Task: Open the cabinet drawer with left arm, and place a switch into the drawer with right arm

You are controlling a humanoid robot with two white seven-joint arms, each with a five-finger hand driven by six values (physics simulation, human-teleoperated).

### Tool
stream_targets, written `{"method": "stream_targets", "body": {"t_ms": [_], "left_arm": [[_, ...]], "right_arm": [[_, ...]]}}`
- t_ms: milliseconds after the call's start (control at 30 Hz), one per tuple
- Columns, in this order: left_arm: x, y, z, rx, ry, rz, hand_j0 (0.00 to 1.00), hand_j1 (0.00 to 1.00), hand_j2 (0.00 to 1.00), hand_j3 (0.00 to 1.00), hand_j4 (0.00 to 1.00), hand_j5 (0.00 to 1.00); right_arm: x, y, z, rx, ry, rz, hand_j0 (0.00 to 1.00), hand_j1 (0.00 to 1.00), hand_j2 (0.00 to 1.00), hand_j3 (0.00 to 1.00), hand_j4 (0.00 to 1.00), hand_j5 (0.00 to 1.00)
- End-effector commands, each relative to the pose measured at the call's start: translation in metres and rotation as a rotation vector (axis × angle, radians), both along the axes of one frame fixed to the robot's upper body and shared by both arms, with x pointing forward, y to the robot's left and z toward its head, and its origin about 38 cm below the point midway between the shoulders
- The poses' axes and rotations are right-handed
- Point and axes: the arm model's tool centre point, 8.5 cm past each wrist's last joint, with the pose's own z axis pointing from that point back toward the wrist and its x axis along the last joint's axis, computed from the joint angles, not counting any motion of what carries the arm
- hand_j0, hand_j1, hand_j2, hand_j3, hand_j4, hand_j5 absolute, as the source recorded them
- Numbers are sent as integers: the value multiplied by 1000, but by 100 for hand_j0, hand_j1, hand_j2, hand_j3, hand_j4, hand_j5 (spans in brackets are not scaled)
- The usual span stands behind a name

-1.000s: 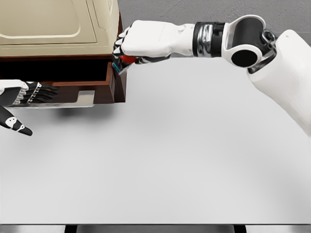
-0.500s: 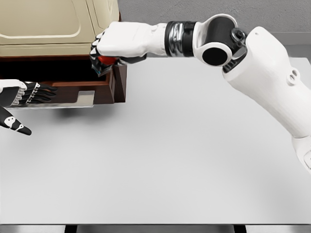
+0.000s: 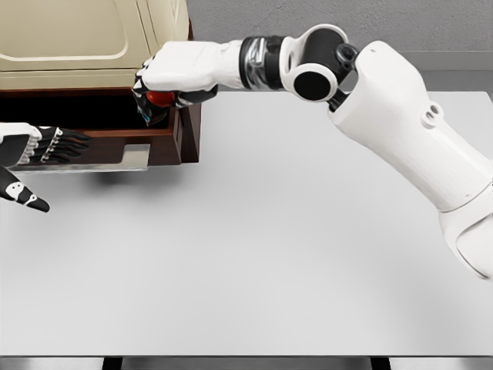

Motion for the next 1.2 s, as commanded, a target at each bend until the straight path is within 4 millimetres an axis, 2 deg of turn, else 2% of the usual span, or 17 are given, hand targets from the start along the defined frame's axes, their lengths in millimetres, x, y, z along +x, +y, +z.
{"method": "stream_targets", "body": {"t_ms": [0, 333, 367, 400, 433, 633, 700, 767, 833, 900, 1000, 1100, 1167], "left_arm": [[0, -1, 1, -12, 3, 2, 100, 100, 100, 100, 100, 100], [0, -1, 0, -14, 5, 2, 100, 100, 100, 100, 100, 100], [0, -1, 0, -14, 5, 2, 100, 100, 100, 100, 100, 100], [0, -1, 0, -14, 5, 2, 100, 100, 100, 100, 100, 100], [0, 0, 0, -11, 11, 6, 100, 100, 100, 100, 100, 100], [0, -1, 0, -12, 12, 5, 100, 100, 100, 100, 100, 100], [0, -1, 0, -12, 12, 5, 100, 100, 100, 100, 100, 100], [0, -1, 0, -11, 13, 6, 100, 100, 100, 100, 100, 100], [0, -1, 0, -11, 13, 6, 100, 100, 100, 100, 100, 100], [1, -1, 5, -14, 0, 7, 100, 100, 100, 100, 100, 100], [2, -1, 7, -24, -4, 7, 100, 100, 100, 100, 100, 100], [3, -2, 17, -32, -29, 8, 100, 100, 100, 100, 100, 100], [4, -2, 19, -43, -33, 9, 100, 100, 100, 100, 100, 100]], "right_arm": [[3, 1, -5, -6, 14, -7, 48, 48, 48, 48, 48, 48], [8, 9, -2, -3, 22, -15, 48, 48, 48, 48, 48, 48], [8, 10, -3, -3, 24, -16, 51, 51, 51, 51, 51, 51], [8, 10, -3, -2, 25, -16, 63, 63, 63, 63, 63, 63], [11, 8, -4, -3, 34, -36, 98, 98, 98, 98, 98, 98], [12, 8, -4, -1, 38, -53, 100, 100, 100, 100, 100, 100], [-1, 7, 4, 2, -2, 8, 100, 100, 100, 100, 100, 100], [-22, -7, 10, -14, -76, 114, 100, 100, 100, 100, 100, 100], [-37, -29, 2, -57, -129, 243, 100, 100, 100, 100, 100, 100], [-33, -51, 5, -39, -102, 215, 100, 100, 100, 100, 100, 100], [-17, -116, 9, 47, -29, 93, 100, 100, 100, 100, 100, 100], [-4, -185, -14, 86, 39, -71, 100, 100, 100, 100, 100, 100], [-4, -233, -16, 100, 42, -176, 100, 100, 100, 100, 100, 100]]}}
